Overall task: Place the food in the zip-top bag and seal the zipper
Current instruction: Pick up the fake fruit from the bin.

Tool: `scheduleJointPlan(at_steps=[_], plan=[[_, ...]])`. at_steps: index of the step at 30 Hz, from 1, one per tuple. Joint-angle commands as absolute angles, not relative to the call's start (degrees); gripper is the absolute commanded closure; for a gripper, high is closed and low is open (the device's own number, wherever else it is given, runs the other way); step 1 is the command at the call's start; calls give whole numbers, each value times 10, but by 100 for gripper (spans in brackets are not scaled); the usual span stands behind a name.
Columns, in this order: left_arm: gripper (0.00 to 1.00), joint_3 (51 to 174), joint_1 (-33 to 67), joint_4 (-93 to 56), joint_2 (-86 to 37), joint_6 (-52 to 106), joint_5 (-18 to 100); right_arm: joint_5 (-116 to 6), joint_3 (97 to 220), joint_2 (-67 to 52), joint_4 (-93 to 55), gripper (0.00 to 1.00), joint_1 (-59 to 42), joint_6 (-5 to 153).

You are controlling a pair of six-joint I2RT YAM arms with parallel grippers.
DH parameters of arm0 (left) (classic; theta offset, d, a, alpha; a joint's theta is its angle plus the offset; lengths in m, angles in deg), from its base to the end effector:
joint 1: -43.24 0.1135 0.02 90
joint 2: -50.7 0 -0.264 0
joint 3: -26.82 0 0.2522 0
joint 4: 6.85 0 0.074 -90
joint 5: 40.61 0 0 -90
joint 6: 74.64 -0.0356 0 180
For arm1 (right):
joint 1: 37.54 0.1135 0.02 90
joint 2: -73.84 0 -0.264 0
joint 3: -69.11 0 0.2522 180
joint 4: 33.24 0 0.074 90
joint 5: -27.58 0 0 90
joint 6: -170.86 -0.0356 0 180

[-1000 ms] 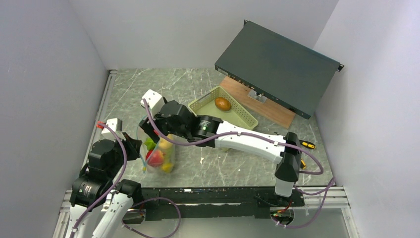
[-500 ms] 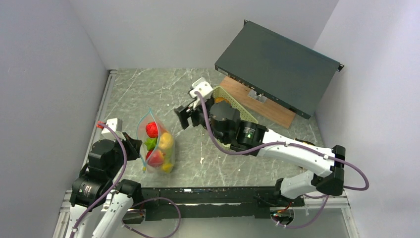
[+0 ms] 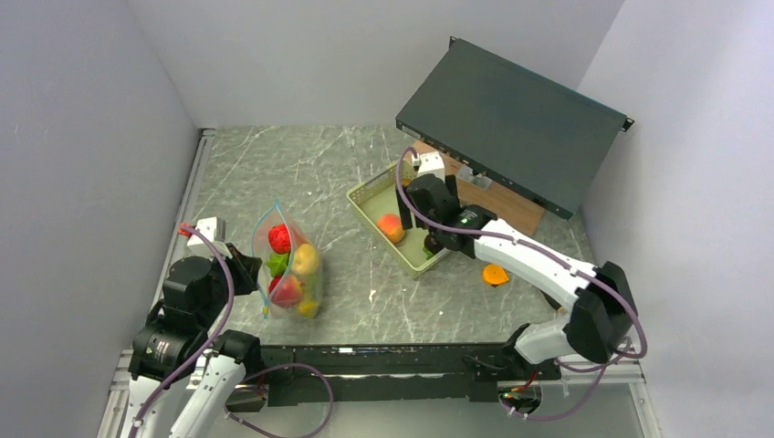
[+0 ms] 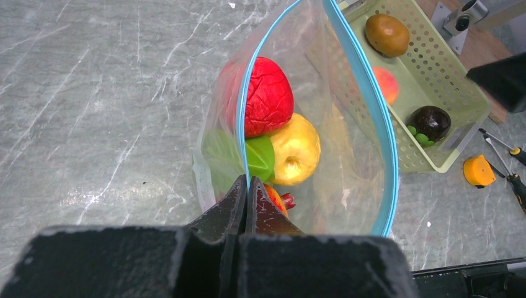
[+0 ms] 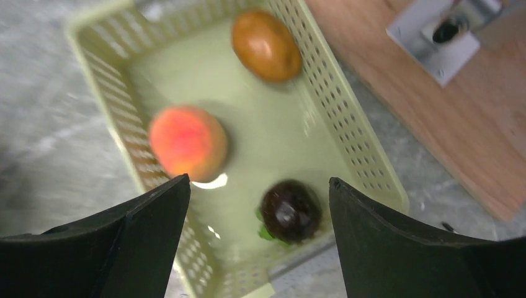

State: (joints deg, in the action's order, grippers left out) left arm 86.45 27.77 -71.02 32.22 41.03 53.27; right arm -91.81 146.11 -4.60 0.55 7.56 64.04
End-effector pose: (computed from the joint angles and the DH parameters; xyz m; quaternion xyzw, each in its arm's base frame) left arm 0.0588 -0.0138 0.3203 -0.0927 0.8285 -0.1673 0.5262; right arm 0.2277 0.2037 0.3052 -0.0967 0.8614 0.0357 0.4974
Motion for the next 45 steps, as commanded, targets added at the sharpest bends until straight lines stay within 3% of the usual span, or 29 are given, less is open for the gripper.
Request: scheduleJointPlan(at_steps=[1, 9, 16, 21, 33, 39, 45], plan=[[100, 866, 276, -686, 317, 404, 524, -917, 1471, -104, 95, 16, 48, 622], [100, 865, 276, -685, 322, 404, 524, -961, 1563, -277, 221, 18, 37, 644], [100, 865, 276, -685, 326, 404, 525, -917, 1567, -307, 228, 22, 37, 643], [100, 865, 276, -686, 322, 405, 525, -902, 1564, -309, 229, 37, 38, 640], [100, 865, 276, -687, 321, 405, 527, -893, 1615, -266, 200, 89, 38, 656], [100, 865, 276, -686, 319, 405, 527, -831, 1641, -199, 127, 97, 47, 673], [100, 865, 276, -686, 321, 406, 528, -612, 1583, -101, -47, 100, 55, 640]])
